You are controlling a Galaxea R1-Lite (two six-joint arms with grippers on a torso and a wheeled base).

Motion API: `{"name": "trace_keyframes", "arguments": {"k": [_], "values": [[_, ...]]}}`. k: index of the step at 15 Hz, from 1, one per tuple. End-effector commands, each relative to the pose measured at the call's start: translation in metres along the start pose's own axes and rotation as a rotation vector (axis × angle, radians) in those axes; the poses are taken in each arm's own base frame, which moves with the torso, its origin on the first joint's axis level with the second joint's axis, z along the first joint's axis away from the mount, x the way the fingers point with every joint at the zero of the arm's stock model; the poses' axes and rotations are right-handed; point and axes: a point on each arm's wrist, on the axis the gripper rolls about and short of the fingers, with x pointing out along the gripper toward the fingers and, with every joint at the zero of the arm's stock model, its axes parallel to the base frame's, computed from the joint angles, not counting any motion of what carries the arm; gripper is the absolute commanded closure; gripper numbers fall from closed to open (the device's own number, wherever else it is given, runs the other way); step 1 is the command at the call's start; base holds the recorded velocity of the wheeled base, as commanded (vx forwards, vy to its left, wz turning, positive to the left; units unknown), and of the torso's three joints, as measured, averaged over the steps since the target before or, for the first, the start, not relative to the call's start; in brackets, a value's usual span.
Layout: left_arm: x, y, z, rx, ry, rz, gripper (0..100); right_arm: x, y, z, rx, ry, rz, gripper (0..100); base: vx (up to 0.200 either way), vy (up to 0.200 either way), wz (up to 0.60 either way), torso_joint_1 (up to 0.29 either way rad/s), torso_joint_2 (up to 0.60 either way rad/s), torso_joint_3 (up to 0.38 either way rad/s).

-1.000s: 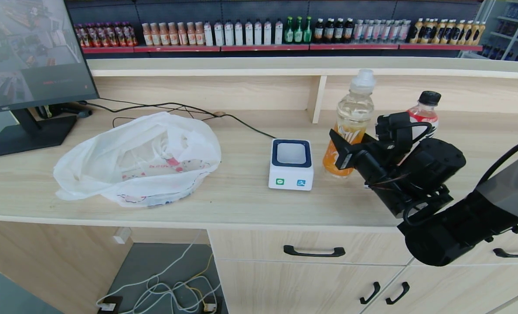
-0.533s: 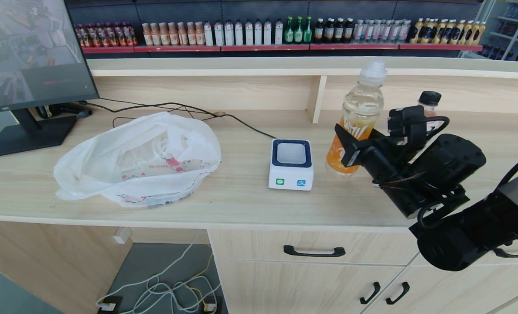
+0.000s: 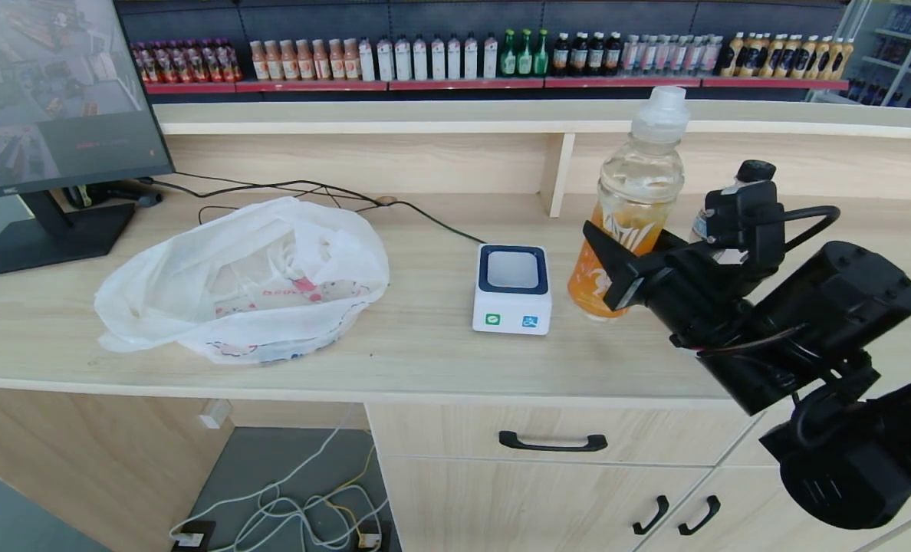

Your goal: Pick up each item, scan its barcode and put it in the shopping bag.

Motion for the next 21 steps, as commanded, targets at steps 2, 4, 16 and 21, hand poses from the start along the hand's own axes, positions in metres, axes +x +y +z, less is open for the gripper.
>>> {"name": "trace_keyframes", "arguments": {"k": [2,4,16,21], "values": [[0.000,0.000,0.000,0.000,0.000,0.000,0,-0.016,0.006,0.018,0.000,-0.025,0.027,100,0.000,0.000,0.00,0.000,0.00,0.000],[0.000,0.000,0.000,0.000,0.000,0.000,0,-0.031,0.007,0.025,0.003,-0.020,0.041,100,0.000,0.000,0.00,0.000,0.00,0.000],[0.000,0.000,0.000,0.000,0.000,0.000,0,-0.101,0.036,0.051,-0.209,-0.072,0.311,100,0.000,0.000,0.00,0.000,0.00,0.000],[0.000,0.000,0.000,0.000,0.000,0.000,0,-0.115,0.047,0.062,-0.436,-0.167,0.371,100,0.000,0.000,0.00,0.000,0.00,0.000]]}}
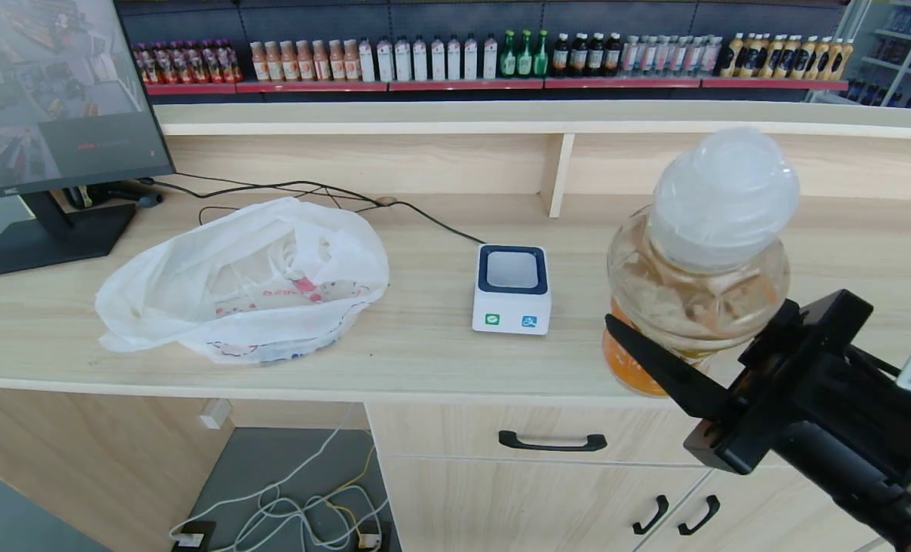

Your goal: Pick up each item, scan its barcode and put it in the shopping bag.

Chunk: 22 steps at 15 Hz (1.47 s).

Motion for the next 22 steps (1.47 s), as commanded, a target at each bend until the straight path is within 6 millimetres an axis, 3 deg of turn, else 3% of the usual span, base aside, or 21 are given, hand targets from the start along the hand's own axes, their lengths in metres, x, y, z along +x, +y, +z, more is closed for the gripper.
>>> {"name": "trace_keyframes", "arguments": {"k": [1,5,10,13,22], "values": [[0.000,0.000,0.000,0.000,0.000,0.000,0,-0.011,0.008,0.011,-0.045,-0.045,0.045,100,0.000,0.000,0.00,0.000,0.00,0.000],[0.000,0.000,0.000,0.000,0.000,-0.001,0,-0.017,0.020,0.023,-0.201,-0.159,0.142,100,0.000,0.000,0.00,0.000,0.00,0.000],[0.000,0.000,0.000,0.000,0.000,0.000,0,-0.003,0.023,0.019,-0.316,-0.219,0.189,100,0.000,0.000,0.00,0.000,0.00,0.000],[0.000,0.000,0.000,0.000,0.000,0.000,0,0.018,0.010,0.007,-0.407,-0.316,0.235,100,0.000,0.000,0.00,0.000,0.00,0.000],[0.000,0.000,0.000,0.000,0.000,0.000,0,0.017,-0.002,0.002,-0.693,-0.495,0.275,100,0.000,0.000,0.00,0.000,0.00,0.000]]}}
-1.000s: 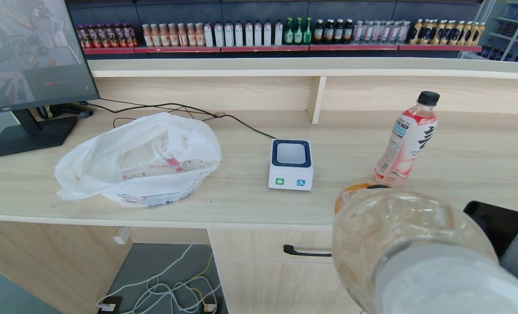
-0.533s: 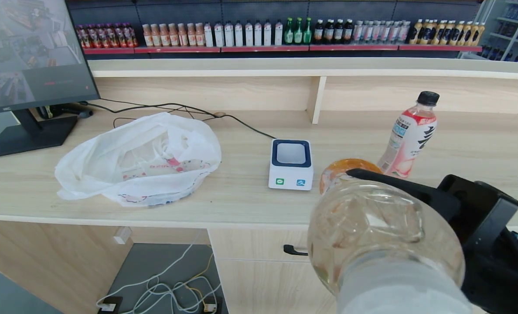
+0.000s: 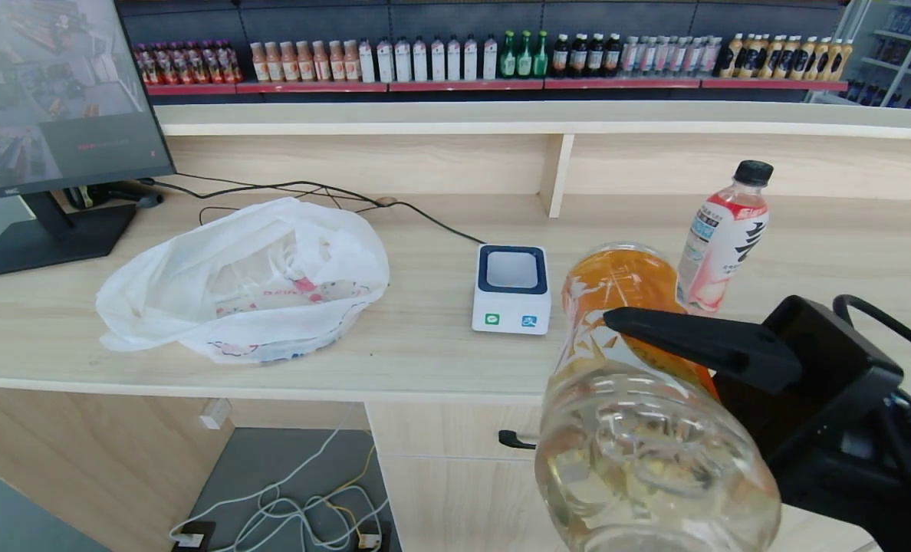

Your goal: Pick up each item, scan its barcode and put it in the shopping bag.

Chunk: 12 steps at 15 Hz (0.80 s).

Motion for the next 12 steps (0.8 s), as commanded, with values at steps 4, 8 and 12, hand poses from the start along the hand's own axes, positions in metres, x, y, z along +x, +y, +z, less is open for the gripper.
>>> {"name": "trace_keyframes", "arguments": {"k": [4,8,12], "values": [[0.000,0.000,0.000,0.000,0.000,0.000,0,-0.013,0.011,0.012,-0.092,-0.068,0.057,100,0.000,0.000,0.00,0.000,0.00,0.000],[0.000,0.000,0.000,0.000,0.000,0.000,0,-0.017,0.025,0.012,-0.182,-0.102,0.108,100,0.000,0.000,0.00,0.000,0.00,0.000],[0.000,0.000,0.000,0.000,0.000,0.000,0,-0.017,0.025,0.012,-0.277,-0.107,0.105,100,0.000,0.000,0.00,0.000,0.00,0.000]]}}
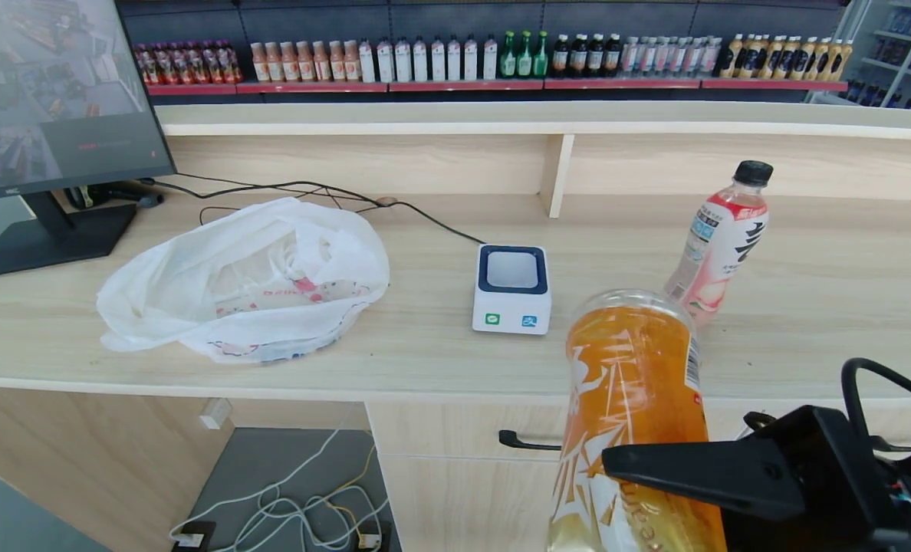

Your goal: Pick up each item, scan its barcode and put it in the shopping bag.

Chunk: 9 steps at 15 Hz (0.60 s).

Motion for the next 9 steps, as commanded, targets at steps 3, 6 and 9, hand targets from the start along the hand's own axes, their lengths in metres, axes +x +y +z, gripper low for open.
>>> {"name": "trace_keyframes", "arguments": {"k": [3,6,9], "values": [[0.0000,0.0000,0.0000,0.000,0.000,0.000,0,-0.0010,-0.0016,0.0012,-0.069,0.002,-0.003,100,0.000,0.000,0.00,0.000,0.00,0.000],[0.0000,0.0000,0.0000,0.000,0.000,0.000,0,-0.0010,-0.0074,0.0008,-0.085,0.008,-0.021,100,0.000,0.000,0.00,0.000,0.00,0.000],[0.0000,0.0000,0.0000,0.000,0.000,0.000,0,0.0004,-0.0022,0.0002,-0.065,-0.002,0.017,100,0.000,0.000,0.00,0.000,0.00,0.000]]}}
